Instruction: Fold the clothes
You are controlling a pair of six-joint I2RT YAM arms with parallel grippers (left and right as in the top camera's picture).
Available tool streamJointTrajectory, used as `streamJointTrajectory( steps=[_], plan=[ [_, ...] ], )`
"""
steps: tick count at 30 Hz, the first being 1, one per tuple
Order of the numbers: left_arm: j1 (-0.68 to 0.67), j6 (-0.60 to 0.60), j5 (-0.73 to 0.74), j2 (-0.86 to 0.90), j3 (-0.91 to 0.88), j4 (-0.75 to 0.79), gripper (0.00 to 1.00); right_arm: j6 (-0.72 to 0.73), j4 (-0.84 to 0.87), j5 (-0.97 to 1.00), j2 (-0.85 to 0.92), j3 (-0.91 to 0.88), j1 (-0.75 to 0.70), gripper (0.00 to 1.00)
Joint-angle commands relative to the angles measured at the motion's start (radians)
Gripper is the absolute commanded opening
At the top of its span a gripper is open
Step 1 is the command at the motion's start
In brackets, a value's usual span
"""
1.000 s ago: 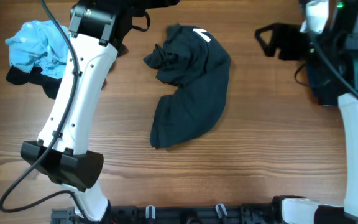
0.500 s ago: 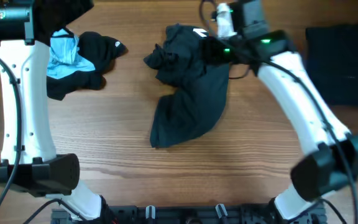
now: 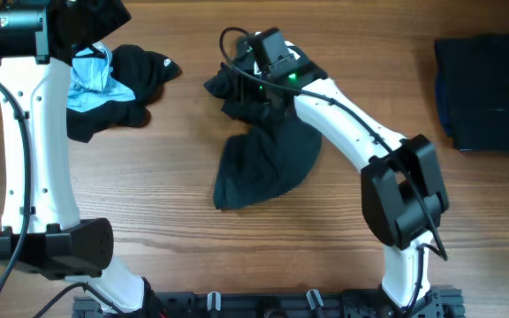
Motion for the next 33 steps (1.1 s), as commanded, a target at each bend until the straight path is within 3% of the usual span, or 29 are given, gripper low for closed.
streamJointTrajectory(
  steps=[1,13,17,23,30,33],
  plan=[
    [0.004,-0.01,-0.018,-0.009,0.006,-0.012,0.88,0.026,0.021,0.109,0.058,0.01,0.027,0.64],
    [0.004,-0.01,-0.04,-0.009,0.006,-0.053,0.88,0.07,0.111,0.175,0.14,0.01,0.033,0.59],
    [0.004,-0.01,-0.04,-0.009,0.006,-0.053,0.88,0.07,0.097,0.182,0.135,0.01,0.031,0.31],
    [0.004,-0.01,-0.04,-0.009,0.006,-0.052,0.88,0.067,0.078,0.182,0.038,0.01,0.01,0.04],
    [0.003,-0.01,-0.04,-0.009,0.006,-0.052,0.88,0.011,-0.044,0.169,-0.245,0.011,-0.093,0.04],
    [-0.001,-0.009,-0.014,-0.009,0.006,-0.054,0.85,-0.037,-0.077,0.079,-0.356,0.011,-0.178,0.04]
  ],
)
